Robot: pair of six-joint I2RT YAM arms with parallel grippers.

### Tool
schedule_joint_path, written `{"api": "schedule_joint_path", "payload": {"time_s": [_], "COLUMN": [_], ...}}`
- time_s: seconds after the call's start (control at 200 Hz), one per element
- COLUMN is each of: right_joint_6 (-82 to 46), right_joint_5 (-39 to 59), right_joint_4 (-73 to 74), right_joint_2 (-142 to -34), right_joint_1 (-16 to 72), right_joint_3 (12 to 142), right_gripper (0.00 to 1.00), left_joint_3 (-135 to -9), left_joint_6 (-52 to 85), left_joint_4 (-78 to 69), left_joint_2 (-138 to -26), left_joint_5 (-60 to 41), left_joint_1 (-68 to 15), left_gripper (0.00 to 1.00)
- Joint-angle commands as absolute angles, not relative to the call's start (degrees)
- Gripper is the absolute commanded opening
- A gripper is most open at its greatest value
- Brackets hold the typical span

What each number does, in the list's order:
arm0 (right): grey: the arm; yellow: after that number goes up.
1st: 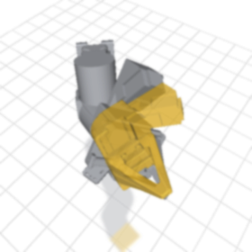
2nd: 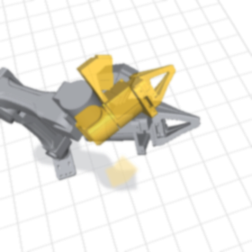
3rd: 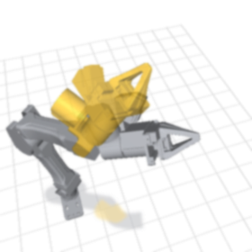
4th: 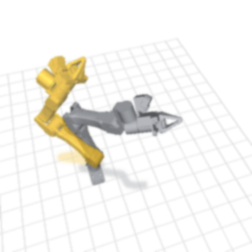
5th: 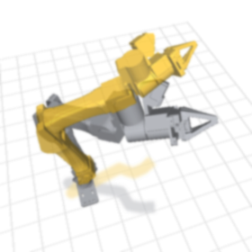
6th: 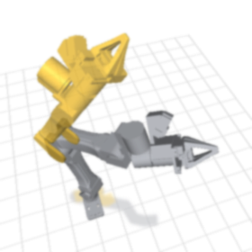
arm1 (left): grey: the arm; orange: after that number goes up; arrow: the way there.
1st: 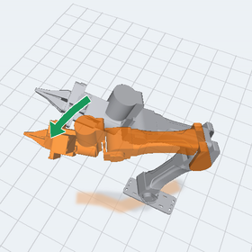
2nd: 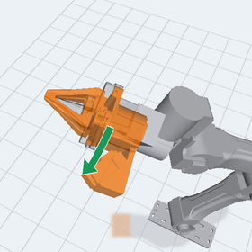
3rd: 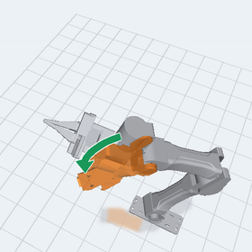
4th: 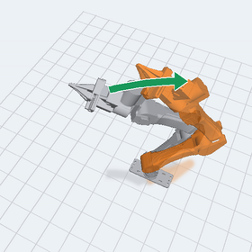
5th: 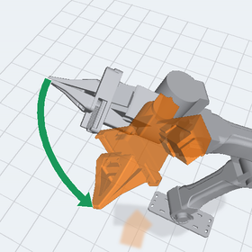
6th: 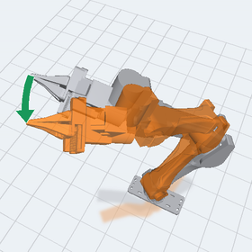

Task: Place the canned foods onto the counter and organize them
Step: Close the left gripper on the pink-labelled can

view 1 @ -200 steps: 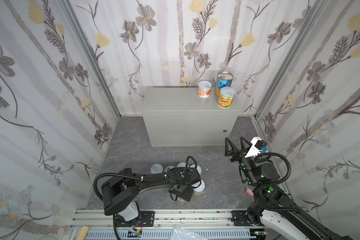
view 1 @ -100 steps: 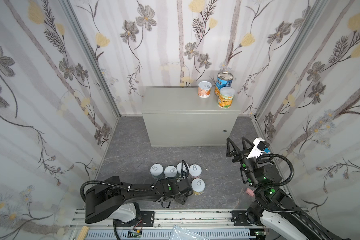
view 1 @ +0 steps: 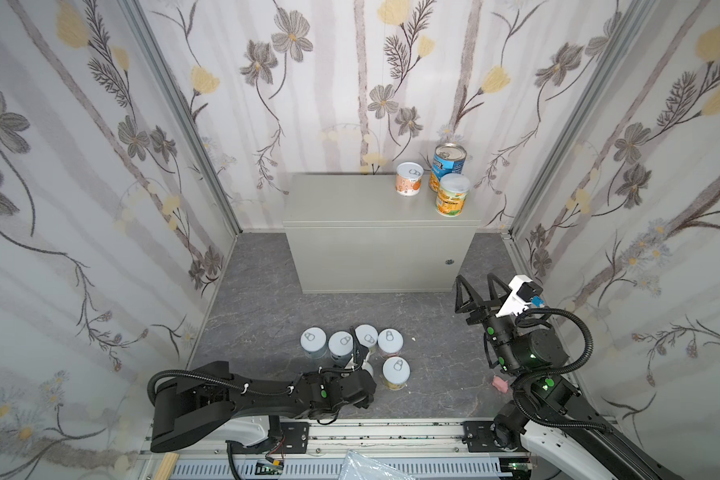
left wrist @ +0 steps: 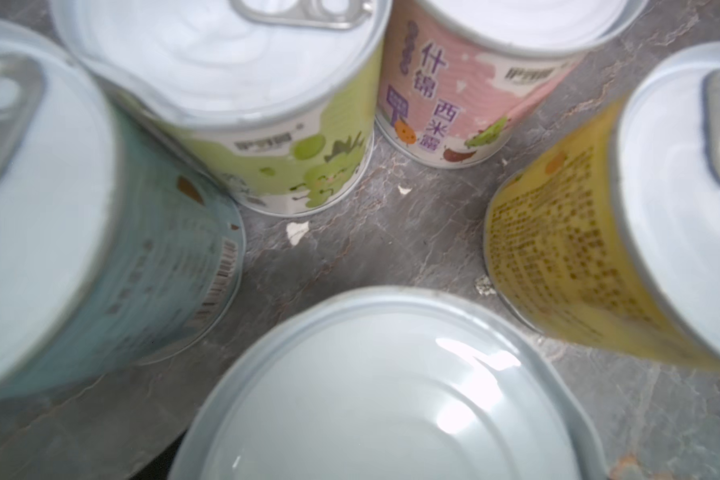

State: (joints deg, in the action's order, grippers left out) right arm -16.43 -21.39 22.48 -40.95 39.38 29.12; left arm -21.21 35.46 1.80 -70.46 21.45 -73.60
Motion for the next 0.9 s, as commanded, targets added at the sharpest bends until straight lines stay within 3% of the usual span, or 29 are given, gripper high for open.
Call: {"api": "schedule_joint_path", "payload": {"time_s": [0.0, 0.175, 0.435, 0.684, 0.894], "right_joint_6": [-16.84, -16.9, -16.96, -17.31, -17.35], "right_joint_5": [-21.23, -20.65, -20.39, -20.24, -20.12], "right_joint_4": [21.75, 22.04, 22.07, 21.62, 22.32], "right_joint_2": [-41.53, -42.63, -42.74, -43.05, -43.85], "right_joint_1": [39.48, 39.46, 39.52, 39.5, 39.46], "right_joint_3": [29.29, 29.61, 29.63, 29.61, 29.62], "right_gripper": [1.0, 1.0, 1.0, 1.0, 1.0], "left_joint_3": [-19.0, -18.04, -18.37, -20.19, -21.23], "left_joint_6": [38.32, 38.32, 39.46, 39.05, 38.75], "left_joint_4": [3.01, 3.07, -1.04, -0.81, 2.93], "left_joint_2": [-65.56, -61.54, -67.27, -69.1, -63.7], "left_joint_5": [24.66, 26.47, 27.55, 28.42, 28.65], "left_joint_1": [-73.59, -73.48, -73.54, -73.48, -73.56], "left_gripper": [0.84, 0.84, 0.8, 0.49, 0.28]}}
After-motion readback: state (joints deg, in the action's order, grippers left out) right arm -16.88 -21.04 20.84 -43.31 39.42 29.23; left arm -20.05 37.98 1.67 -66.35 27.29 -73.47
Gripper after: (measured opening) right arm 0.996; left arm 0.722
